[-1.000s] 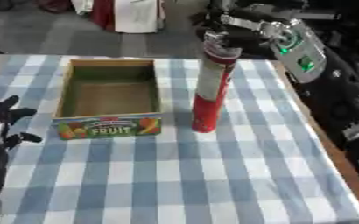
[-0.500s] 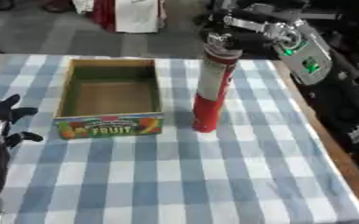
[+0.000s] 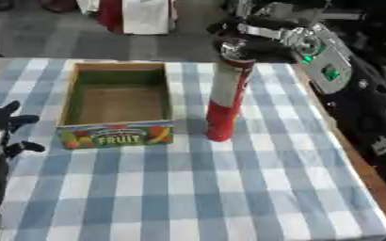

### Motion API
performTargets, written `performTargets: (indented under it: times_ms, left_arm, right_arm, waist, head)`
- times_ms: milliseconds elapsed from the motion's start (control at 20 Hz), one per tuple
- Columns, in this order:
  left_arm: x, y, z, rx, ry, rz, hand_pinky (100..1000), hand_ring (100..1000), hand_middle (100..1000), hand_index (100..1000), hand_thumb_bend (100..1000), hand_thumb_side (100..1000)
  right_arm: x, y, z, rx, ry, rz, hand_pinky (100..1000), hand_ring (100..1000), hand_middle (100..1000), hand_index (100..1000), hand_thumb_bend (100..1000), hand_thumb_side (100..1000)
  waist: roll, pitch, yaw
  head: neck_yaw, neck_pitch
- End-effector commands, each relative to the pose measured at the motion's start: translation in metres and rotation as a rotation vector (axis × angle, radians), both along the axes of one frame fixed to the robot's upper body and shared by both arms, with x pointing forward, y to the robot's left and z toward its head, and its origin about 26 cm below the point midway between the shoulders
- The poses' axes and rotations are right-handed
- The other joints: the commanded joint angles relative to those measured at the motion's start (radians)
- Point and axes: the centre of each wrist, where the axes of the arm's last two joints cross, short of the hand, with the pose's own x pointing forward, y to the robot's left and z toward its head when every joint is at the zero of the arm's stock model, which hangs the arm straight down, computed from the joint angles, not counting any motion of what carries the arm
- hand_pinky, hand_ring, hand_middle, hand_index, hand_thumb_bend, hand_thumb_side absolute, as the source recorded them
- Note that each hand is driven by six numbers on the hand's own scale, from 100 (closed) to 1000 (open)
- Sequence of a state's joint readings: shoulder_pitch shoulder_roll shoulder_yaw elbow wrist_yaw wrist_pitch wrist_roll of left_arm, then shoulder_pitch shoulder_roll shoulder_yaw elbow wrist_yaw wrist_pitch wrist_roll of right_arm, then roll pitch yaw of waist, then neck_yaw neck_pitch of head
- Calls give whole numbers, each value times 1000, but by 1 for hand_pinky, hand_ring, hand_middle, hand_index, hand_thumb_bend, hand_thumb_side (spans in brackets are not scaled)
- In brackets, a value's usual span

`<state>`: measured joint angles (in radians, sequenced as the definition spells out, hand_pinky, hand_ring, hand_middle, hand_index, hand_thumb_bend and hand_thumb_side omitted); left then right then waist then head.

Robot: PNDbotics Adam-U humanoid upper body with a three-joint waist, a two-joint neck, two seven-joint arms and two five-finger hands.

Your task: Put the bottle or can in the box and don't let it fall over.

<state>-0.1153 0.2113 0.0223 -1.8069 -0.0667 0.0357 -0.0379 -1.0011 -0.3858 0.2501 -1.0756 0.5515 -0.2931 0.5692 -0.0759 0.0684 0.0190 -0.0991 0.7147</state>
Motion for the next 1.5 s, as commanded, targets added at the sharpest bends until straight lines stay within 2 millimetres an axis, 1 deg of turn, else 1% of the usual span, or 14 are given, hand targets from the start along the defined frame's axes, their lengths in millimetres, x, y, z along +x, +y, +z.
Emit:
performTargets:
  times_ms: [50, 400, 450, 500, 600, 650, 800, 850, 900, 950, 1100, 1200, 1350, 1500]
  left_arm:
    - [1, 0, 10, 8, -35, -10, 548, 925, 701, 955, 352, 989]
    - [1, 0, 11, 6, -36, -9, 548, 925, 701, 955, 352, 989]
    - [1, 0, 11, 6, -36, -9, 548, 925, 701, 955, 351, 989]
    - [1, 0, 11, 6, -36, -9, 548, 925, 701, 955, 351, 989]
    - [1, 0, 11, 6, -35, -9, 548, 925, 701, 955, 351, 989]
    - [1, 0, 11, 6, -35, -9, 548, 925, 701, 955, 351, 989]
    - [1, 0, 11, 6, -35, -10, 548, 924, 701, 955, 350, 989]
    - [1, 0, 11, 6, -35, -10, 548, 924, 701, 955, 350, 990]
    - [1, 0, 11, 5, -36, -10, 548, 924, 701, 955, 350, 990]
    - [1, 0, 11, 5, -35, -10, 548, 924, 701, 955, 349, 990]
    - [0, 0, 11, 6, -35, -10, 548, 924, 701, 955, 349, 991]
    - [0, 0, 11, 5, -35, -10, 548, 924, 701, 955, 348, 991]
    - [0, 0, 11, 5, -34, -11, 548, 924, 701, 955, 348, 991]
    - [0, 0, 11, 5, -35, -12, 548, 924, 701, 955, 347, 992]
  right_arm:
    - [2, -4, 5, -31, -20, -20, 933, 943, 933, 1000, 100, 1000]
    - [7, -7, -11, -83, 7, -62, 931, 940, 934, 1000, 100, 1000]
    - [8, -8, -13, -85, 13, -67, 843, 910, 917, 1000, 100, 1000]
    - [8, -9, -15, -86, 20, -72, 834, 907, 915, 1000, 100, 1000]
    - [9, -11, -17, -82, 27, -78, 739, 863, 890, 1000, 100, 1000]
    - [9, -11, -17, -80, 29, -79, 612, 794, 858, 1000, 100, 868]
    - [9, -10, -17, -78, 31, -79, 428, 682, 806, 979, 100, 602]
    - [9, -10, -16, -80, 26, -76, 353, 623, 781, 961, 100, 444]
    - [8, -9, -15, -84, 19, -74, 332, 607, 774, 957, 100, 388]
    - [8, -8, -14, -89, 9, -71, 258, 546, 740, 933, 100, 248]
    - [5, -6, -8, -105, -36, -67, 193, 490, 689, 877, 100, 243]
    - [4, -4, -5, -102, -76, -64, 114, 426, 625, 789, 100, 235]
    - [2, -2, 2, -71, -152, -62, 100, 287, 476, 606, 100, 214]
    - [0, 0, 9, -13, -236, -58, 100, 216, 373, 511, 100, 203]
  waist:
    - [6, -15, 0]
    - [7, -14, 0]
    - [7, -14, 0]
    - [7, -14, 0]
    - [7, -14, -1]
    - [8, -14, -1]
    - [8, -14, 0]
    - [8, -14, 0]
    - [8, -14, 0]
    - [8, -14, 0]
    - [7, -14, 0]
    - [7, -14, 0]
    - [7, -14, 1]
    - [7, -14, 2]
  head:
    - [-9, -6]
    - [-24, -13]
    - [-25, -14]
    - [-27, -14]
    - [-30, -15]
    - [-31, -16]
    - [-34, -17]
    - [-35, -18]
    - [-36, -18]
    - [-36, -18]
    - [-38, -19]
    - [-39, -19]
    - [-43, -20]
    - [-47, -23]
